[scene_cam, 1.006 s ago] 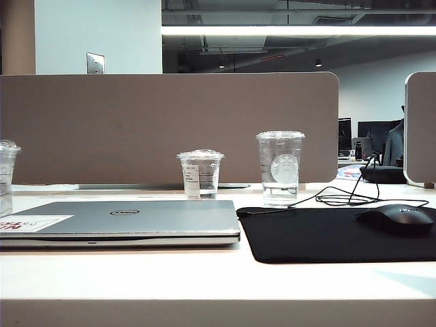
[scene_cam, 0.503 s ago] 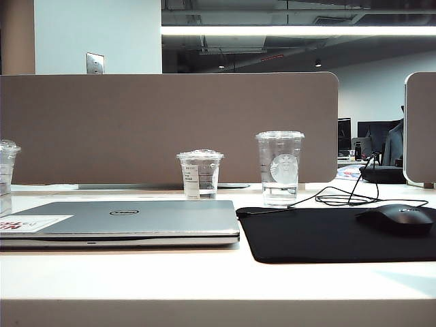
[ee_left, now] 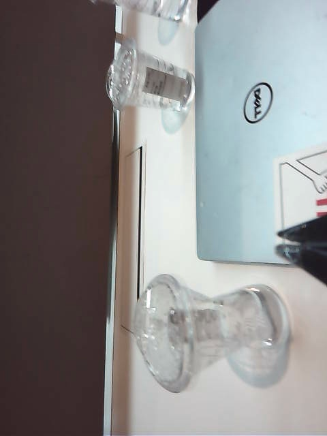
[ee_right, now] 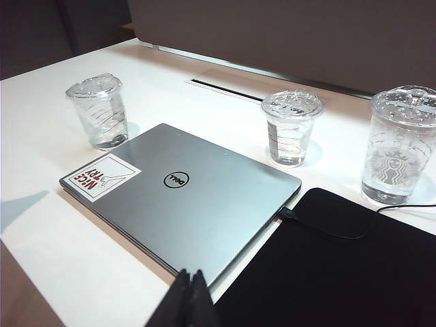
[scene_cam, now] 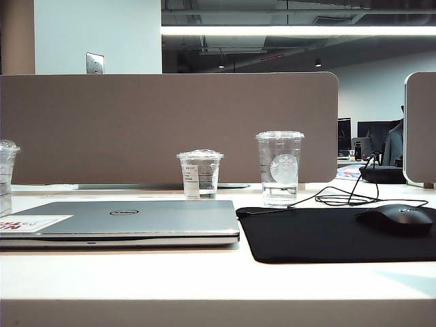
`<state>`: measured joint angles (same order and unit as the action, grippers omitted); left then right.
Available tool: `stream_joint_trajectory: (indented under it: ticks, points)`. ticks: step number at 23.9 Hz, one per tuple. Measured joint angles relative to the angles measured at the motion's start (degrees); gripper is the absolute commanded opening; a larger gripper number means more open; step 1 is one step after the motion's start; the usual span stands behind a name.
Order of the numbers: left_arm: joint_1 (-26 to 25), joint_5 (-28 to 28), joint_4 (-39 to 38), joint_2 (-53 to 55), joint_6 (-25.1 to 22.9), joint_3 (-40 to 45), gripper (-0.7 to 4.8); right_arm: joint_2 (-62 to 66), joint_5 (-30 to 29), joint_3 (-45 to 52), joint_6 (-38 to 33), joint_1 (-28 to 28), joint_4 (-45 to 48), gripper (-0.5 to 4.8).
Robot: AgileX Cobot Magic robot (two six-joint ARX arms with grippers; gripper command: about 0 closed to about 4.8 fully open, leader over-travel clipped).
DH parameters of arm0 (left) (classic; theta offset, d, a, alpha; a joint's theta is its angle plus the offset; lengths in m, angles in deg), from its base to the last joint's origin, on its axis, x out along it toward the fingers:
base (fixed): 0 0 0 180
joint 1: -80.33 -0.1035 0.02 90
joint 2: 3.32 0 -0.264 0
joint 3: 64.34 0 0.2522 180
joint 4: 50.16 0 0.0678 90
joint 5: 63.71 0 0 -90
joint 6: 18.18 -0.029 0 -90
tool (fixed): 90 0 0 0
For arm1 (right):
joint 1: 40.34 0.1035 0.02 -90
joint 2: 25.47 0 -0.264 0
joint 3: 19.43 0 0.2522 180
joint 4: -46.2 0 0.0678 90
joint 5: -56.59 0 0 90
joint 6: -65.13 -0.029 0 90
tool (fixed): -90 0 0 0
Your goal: Pick up the coffee cup on the left and place it on the left side of the laptop.
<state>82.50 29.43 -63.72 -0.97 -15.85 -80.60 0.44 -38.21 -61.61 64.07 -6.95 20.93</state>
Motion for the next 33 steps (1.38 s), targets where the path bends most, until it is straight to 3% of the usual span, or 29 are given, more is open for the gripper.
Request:
stream_joint_trajectory:
  ticks: [10, 33]
  points:
    - [-0.15, -3.34, 1.77, -2.21, -3.61, 2.36, -0.05, 0.00, 0.00, 0.00, 0.00, 0.00, -0.02, -0.03]
    - [-0.15, -3.28, 1.66, -2.19, -3.80, 2.36, -0.05, -0.57, 0.24, 0.28, 0.00, -0.57, 0.09, -0.03]
